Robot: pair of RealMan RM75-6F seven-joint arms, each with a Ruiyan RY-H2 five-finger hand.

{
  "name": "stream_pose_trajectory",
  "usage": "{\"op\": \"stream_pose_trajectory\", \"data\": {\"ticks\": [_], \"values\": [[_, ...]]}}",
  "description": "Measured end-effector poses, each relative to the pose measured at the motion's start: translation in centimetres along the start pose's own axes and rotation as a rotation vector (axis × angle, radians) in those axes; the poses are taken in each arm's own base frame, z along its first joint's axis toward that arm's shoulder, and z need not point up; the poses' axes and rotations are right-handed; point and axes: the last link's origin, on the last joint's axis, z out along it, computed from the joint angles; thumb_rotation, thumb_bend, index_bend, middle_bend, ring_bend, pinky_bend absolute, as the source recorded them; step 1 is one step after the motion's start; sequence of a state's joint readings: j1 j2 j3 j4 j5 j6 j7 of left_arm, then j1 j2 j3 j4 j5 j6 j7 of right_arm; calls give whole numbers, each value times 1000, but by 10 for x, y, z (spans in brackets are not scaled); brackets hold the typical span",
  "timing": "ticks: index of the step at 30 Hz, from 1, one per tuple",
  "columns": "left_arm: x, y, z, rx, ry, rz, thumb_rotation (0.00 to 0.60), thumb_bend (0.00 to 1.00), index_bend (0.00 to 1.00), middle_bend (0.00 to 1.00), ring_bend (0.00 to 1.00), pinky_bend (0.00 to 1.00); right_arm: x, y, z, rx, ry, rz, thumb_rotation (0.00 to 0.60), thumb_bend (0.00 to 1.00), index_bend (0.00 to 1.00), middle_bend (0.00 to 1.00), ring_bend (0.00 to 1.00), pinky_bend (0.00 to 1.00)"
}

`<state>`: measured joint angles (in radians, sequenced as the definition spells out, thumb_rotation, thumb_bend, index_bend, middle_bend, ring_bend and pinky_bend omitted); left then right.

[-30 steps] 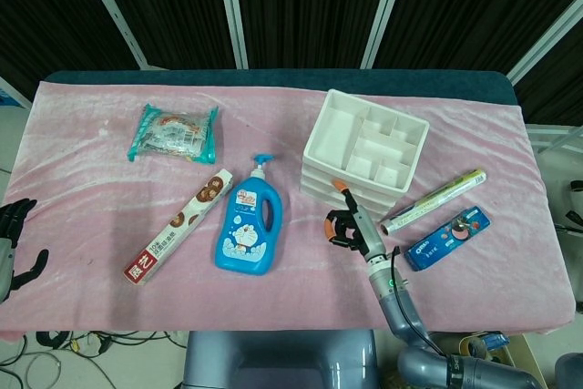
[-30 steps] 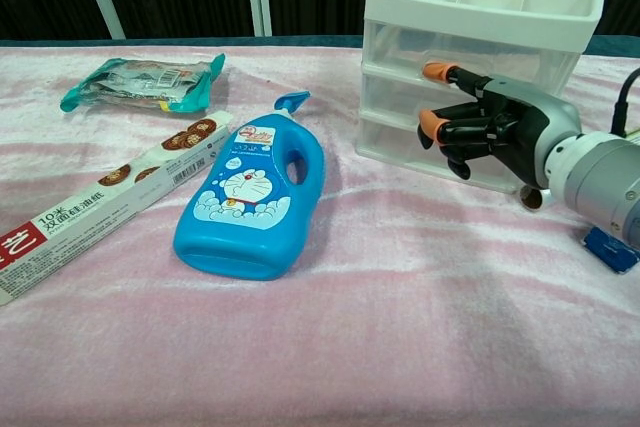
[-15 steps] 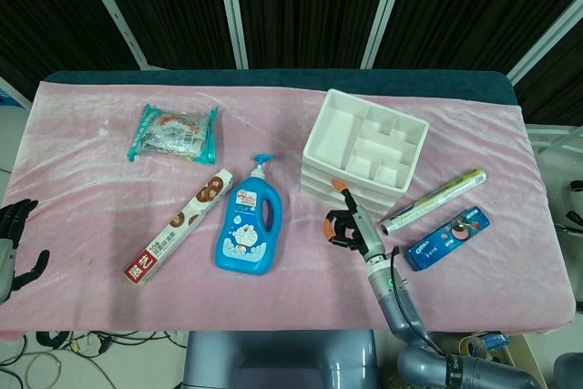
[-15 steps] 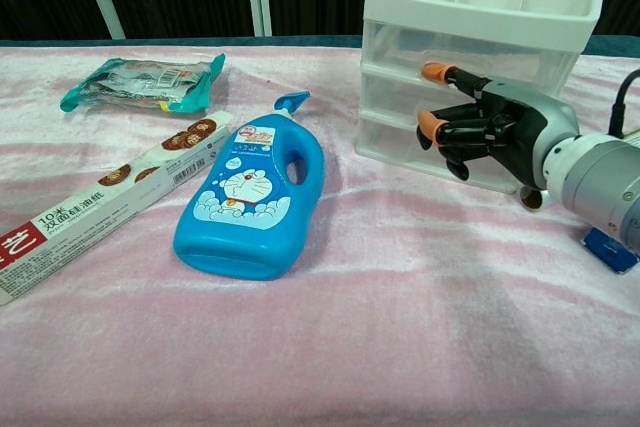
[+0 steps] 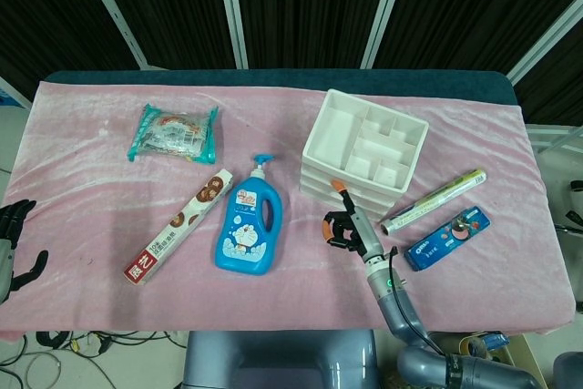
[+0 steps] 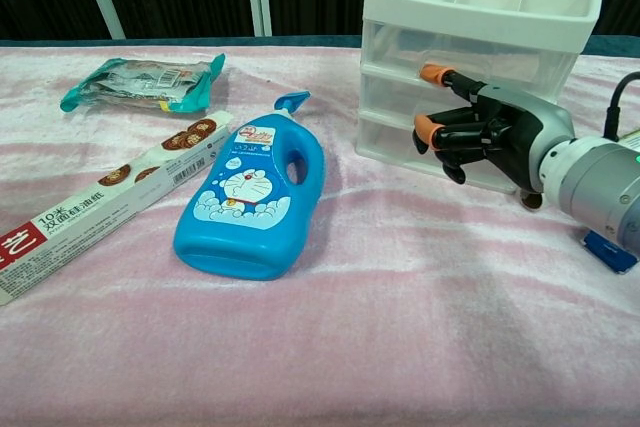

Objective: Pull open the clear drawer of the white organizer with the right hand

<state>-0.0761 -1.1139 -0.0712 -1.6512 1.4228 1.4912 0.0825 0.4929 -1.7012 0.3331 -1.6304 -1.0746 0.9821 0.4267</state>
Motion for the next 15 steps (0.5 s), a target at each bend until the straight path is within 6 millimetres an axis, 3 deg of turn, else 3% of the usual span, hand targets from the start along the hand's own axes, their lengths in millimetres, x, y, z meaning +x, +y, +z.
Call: {"op": "stream_pose_trajectory", "data": {"ticks": [15], "values": [[0, 0, 0, 1, 2, -2, 600, 365, 101, 96, 76, 98, -3, -5, -3, 16, -27, 4, 600, 502, 18, 689, 808, 782]]}}
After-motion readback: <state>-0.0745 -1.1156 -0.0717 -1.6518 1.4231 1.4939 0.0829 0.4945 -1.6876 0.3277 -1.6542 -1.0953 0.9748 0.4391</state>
